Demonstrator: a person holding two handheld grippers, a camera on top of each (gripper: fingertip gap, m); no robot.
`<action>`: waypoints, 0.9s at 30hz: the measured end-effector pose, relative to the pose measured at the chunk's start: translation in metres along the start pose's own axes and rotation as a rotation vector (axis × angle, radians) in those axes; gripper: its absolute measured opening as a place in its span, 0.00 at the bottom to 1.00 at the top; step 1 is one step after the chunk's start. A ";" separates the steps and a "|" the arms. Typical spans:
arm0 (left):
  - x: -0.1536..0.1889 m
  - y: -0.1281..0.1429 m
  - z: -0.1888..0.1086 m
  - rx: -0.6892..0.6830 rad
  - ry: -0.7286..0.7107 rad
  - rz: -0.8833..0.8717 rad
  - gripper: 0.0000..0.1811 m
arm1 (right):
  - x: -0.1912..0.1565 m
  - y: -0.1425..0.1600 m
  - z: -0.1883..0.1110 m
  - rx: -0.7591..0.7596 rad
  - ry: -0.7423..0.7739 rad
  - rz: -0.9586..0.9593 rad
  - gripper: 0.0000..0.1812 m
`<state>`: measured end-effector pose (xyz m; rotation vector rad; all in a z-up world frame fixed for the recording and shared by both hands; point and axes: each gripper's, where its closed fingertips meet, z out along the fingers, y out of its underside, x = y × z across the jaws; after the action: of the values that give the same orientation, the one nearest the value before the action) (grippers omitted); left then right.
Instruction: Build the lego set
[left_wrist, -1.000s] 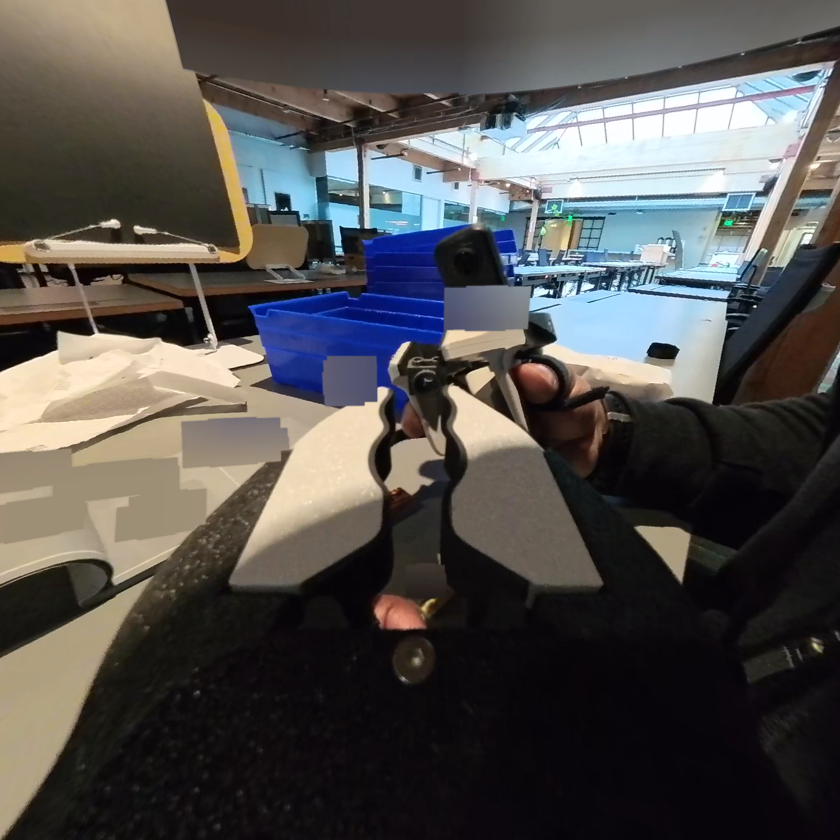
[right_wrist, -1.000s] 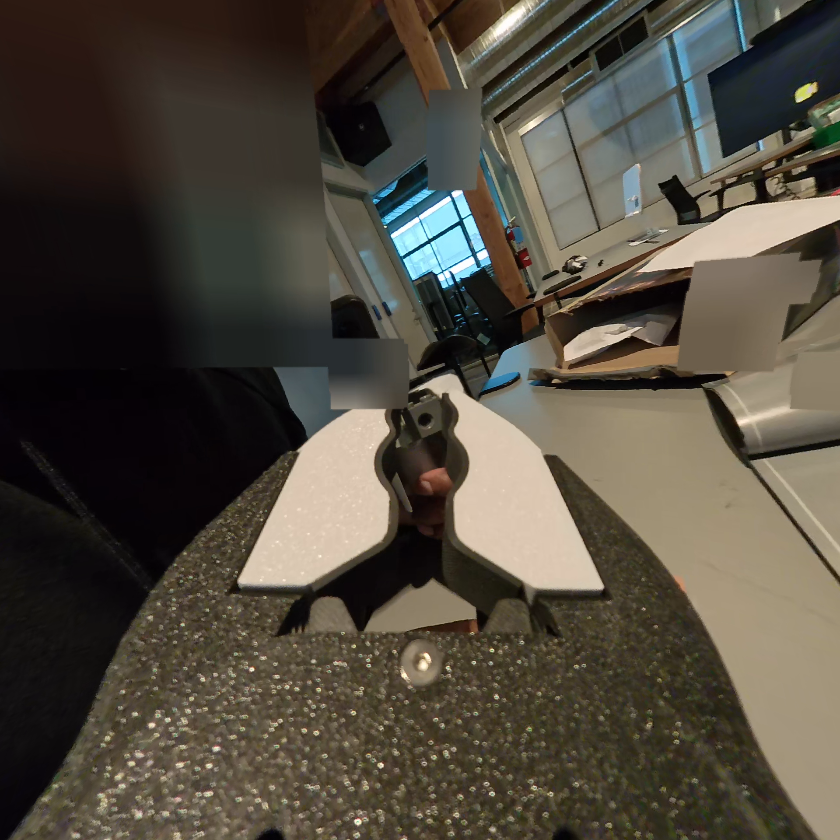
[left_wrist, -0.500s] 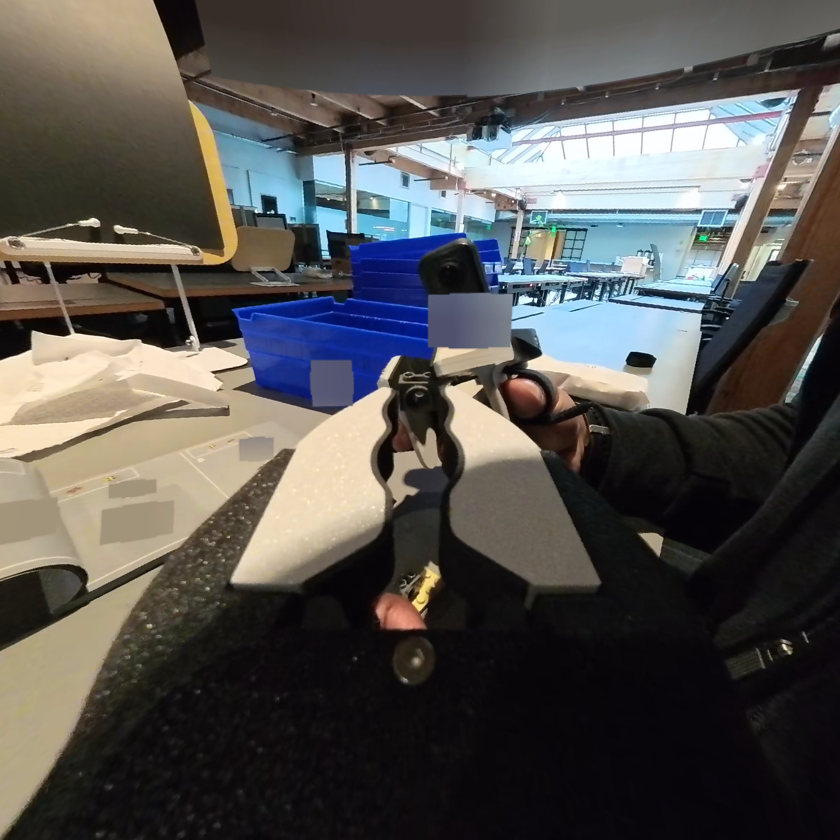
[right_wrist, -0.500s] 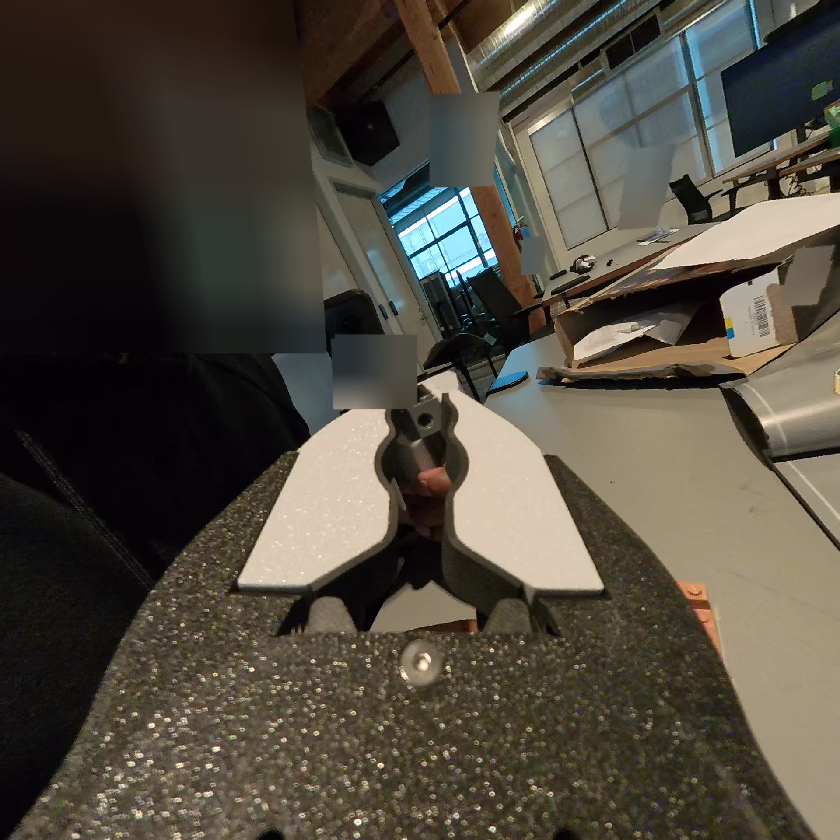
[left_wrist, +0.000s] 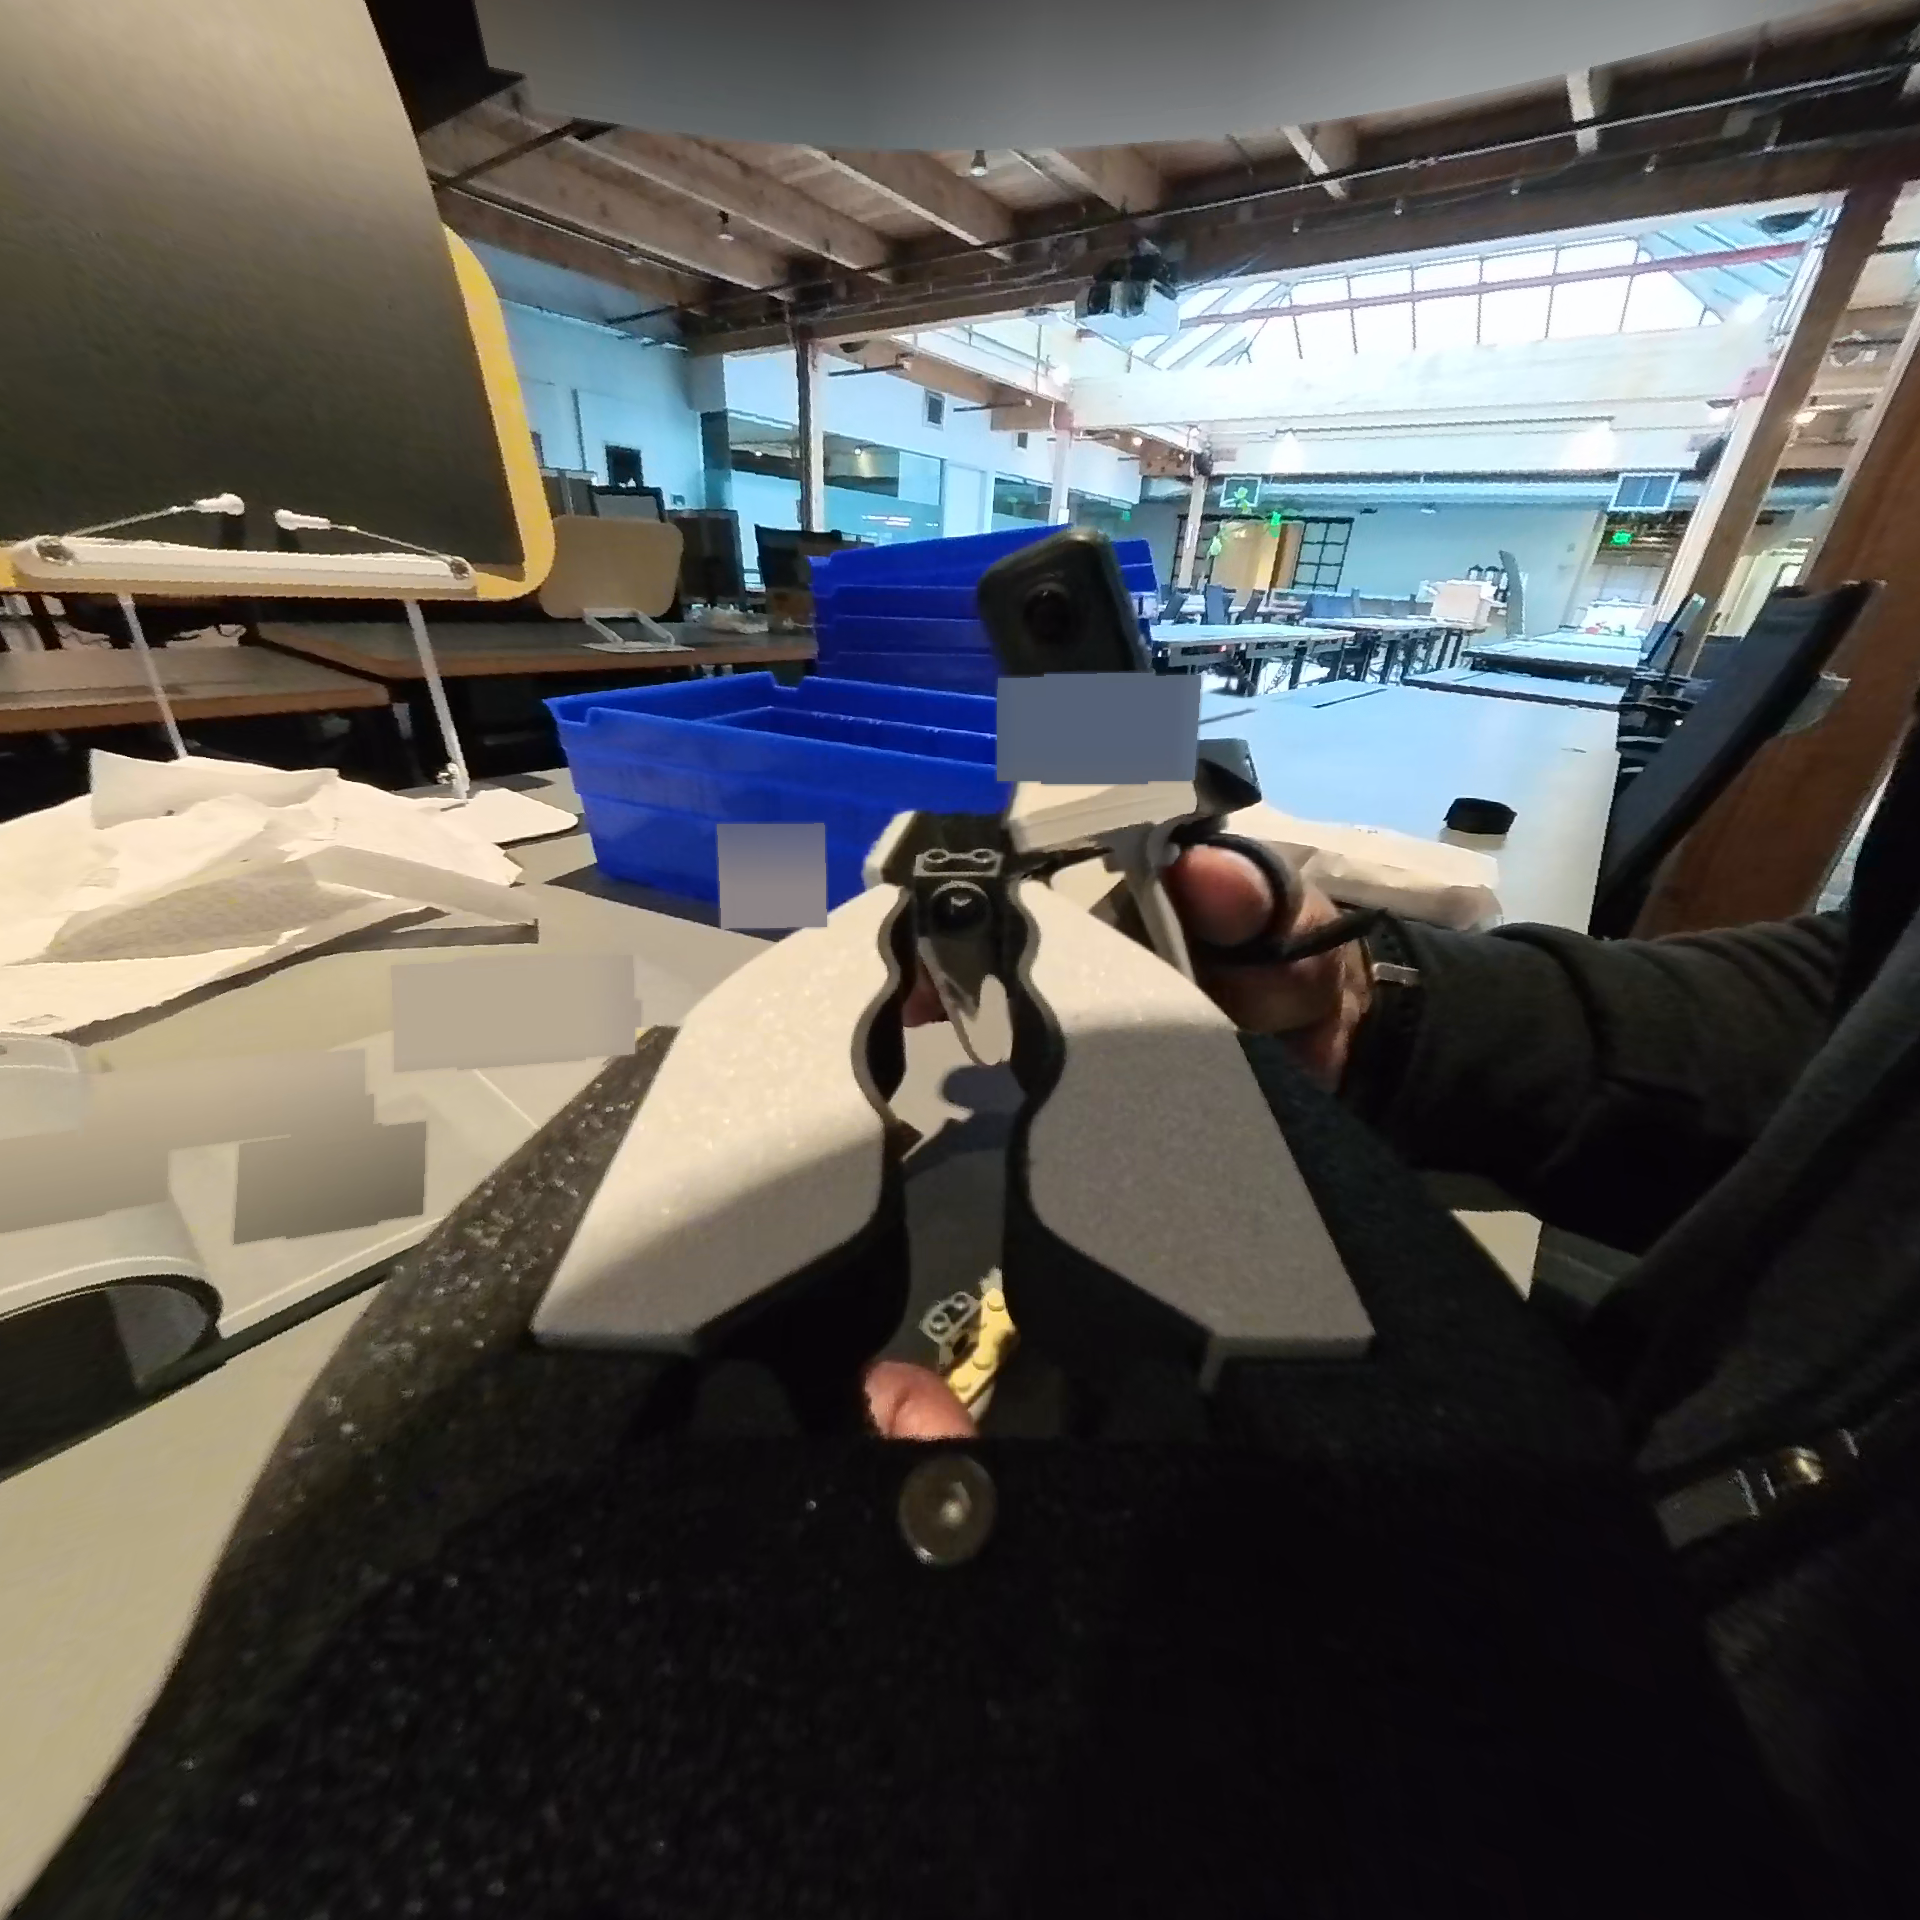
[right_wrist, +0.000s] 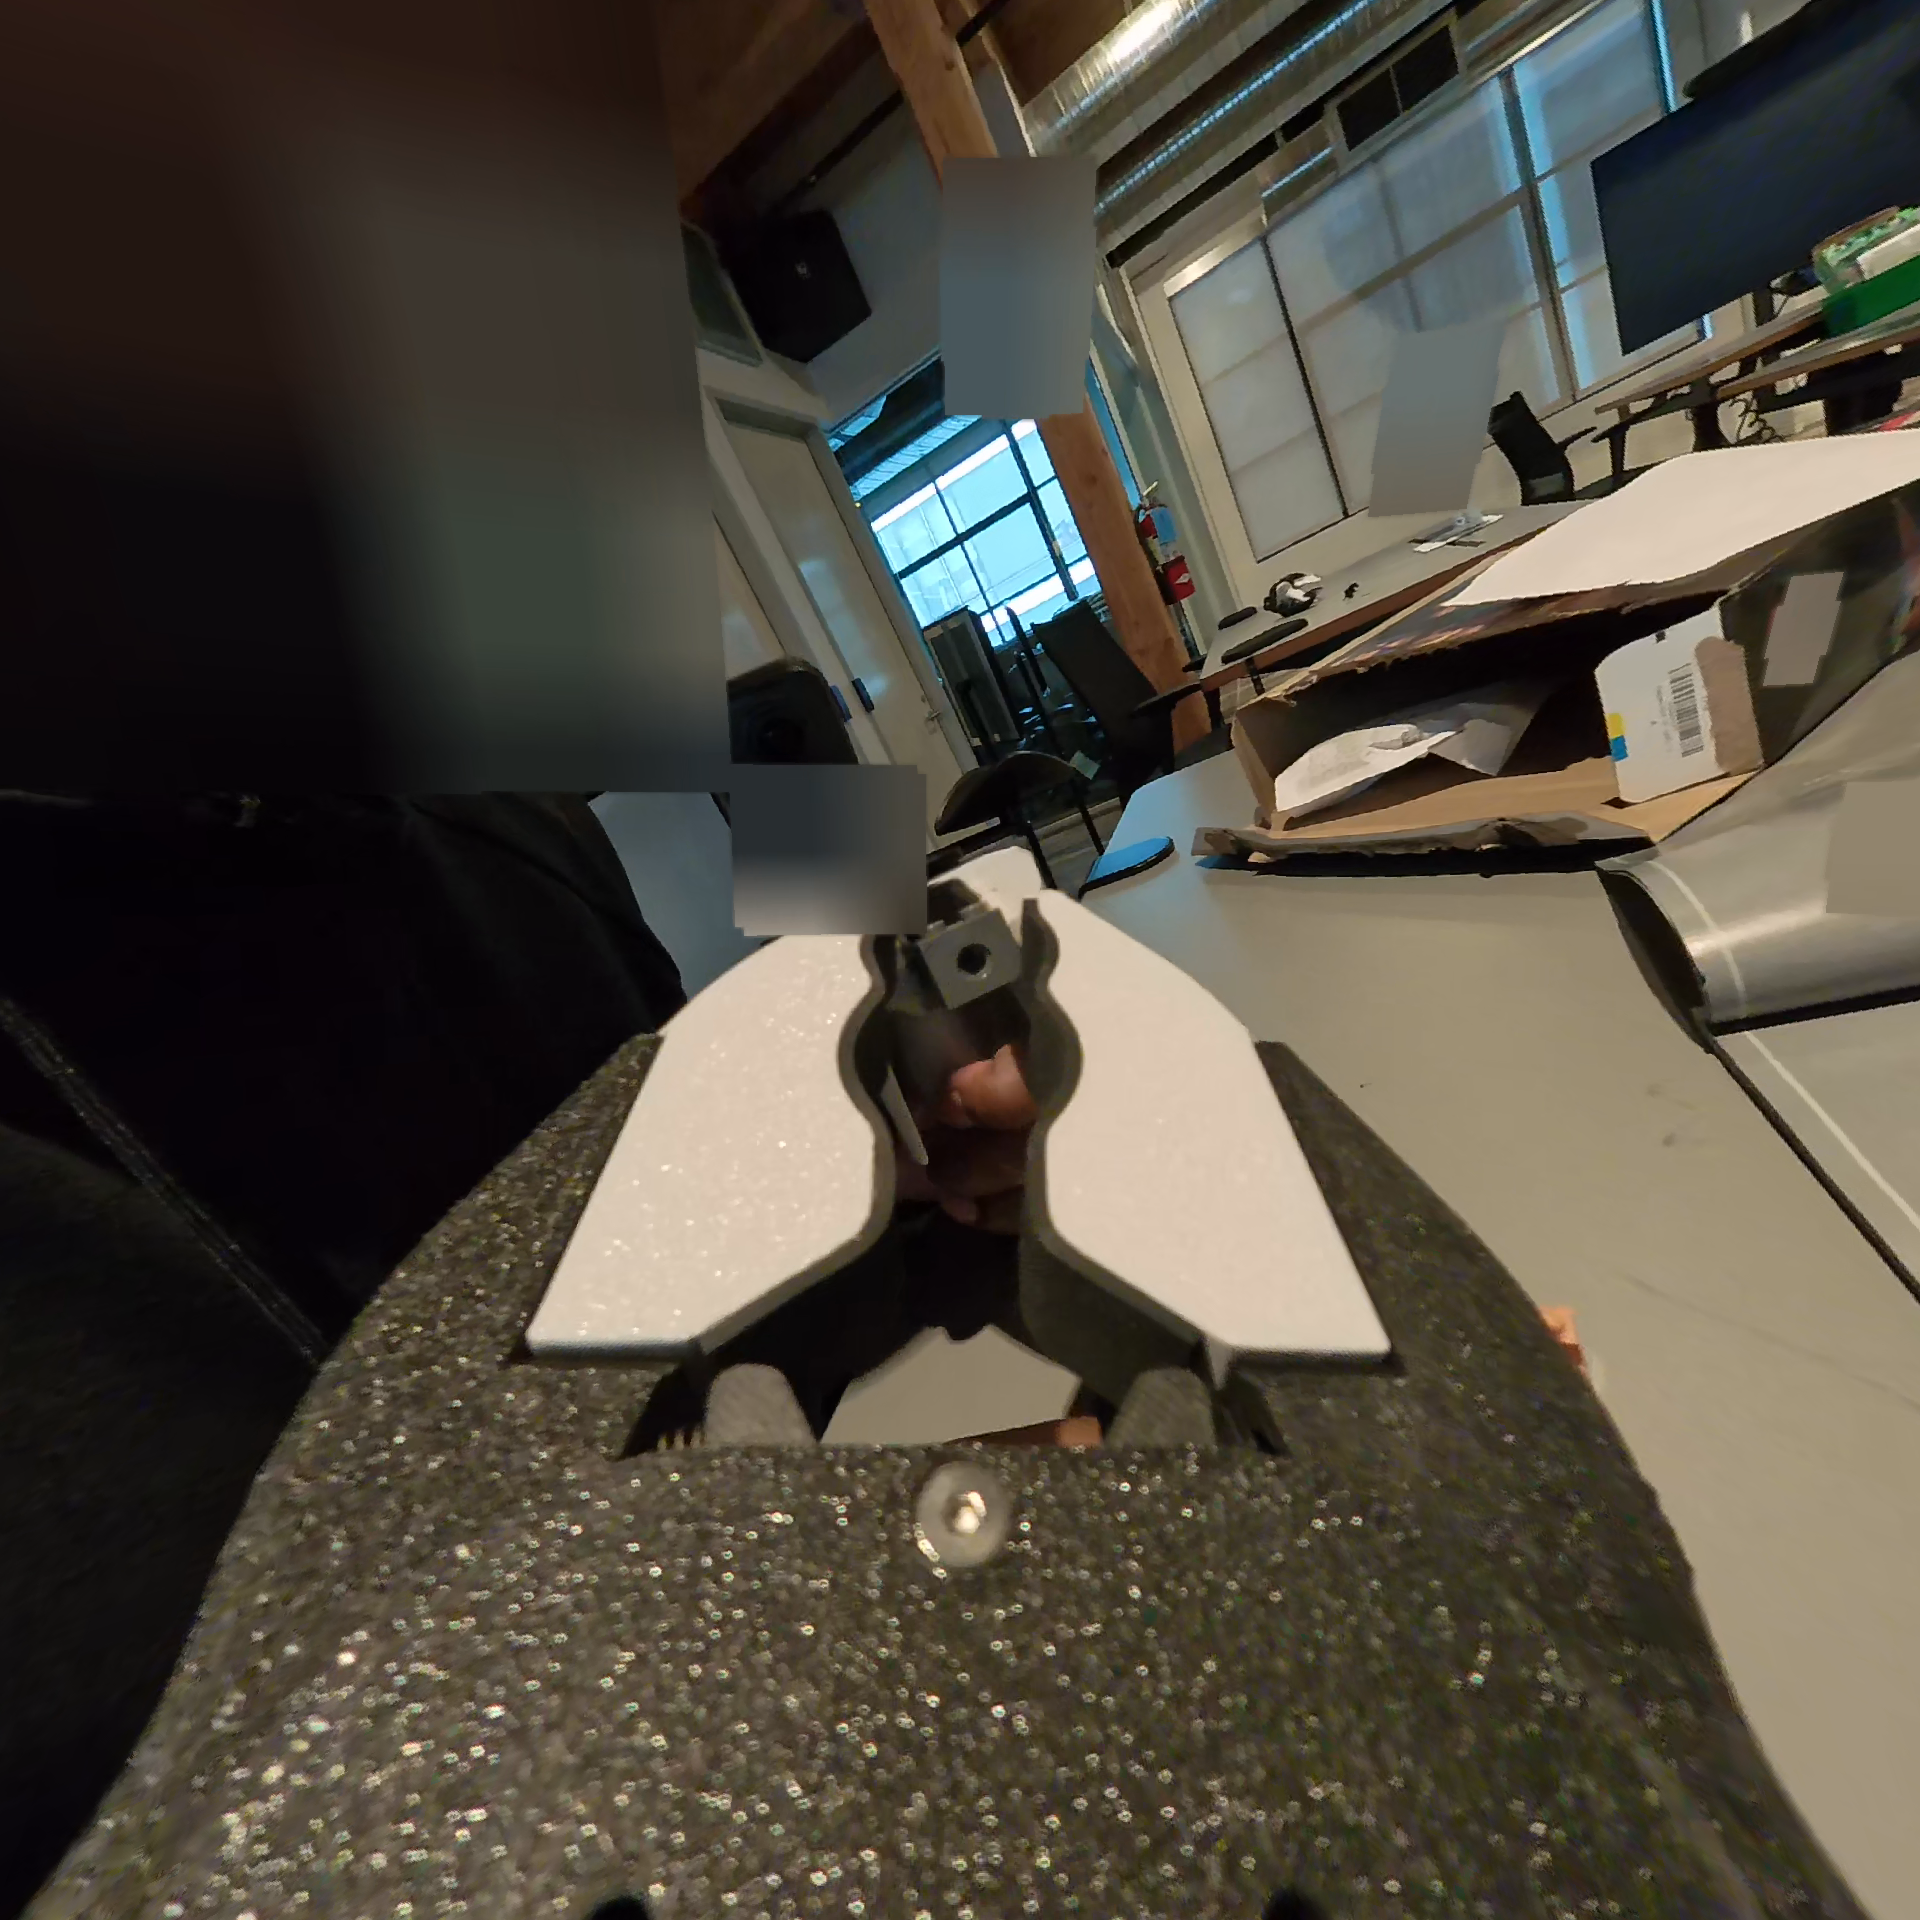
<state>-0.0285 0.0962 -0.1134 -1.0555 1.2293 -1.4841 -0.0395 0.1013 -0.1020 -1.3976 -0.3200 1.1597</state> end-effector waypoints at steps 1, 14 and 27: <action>0.000 -0.001 0.000 0.006 -0.001 -0.003 0.08 | 0.000 -0.001 0.000 0.003 0.000 0.001 0.13; -0.015 0.006 -0.016 -0.081 -0.129 0.023 0.08 | 0.028 0.005 -0.035 -0.221 0.322 -0.170 0.16; -0.009 0.025 -0.045 -0.237 -0.267 0.024 0.08 | 0.043 0.091 -0.058 -0.732 0.523 -0.134 0.16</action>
<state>-0.0667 0.1125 -0.1446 -1.3444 1.2396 -1.1540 -0.0147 0.0794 -0.2132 -2.2140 -0.4754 0.5313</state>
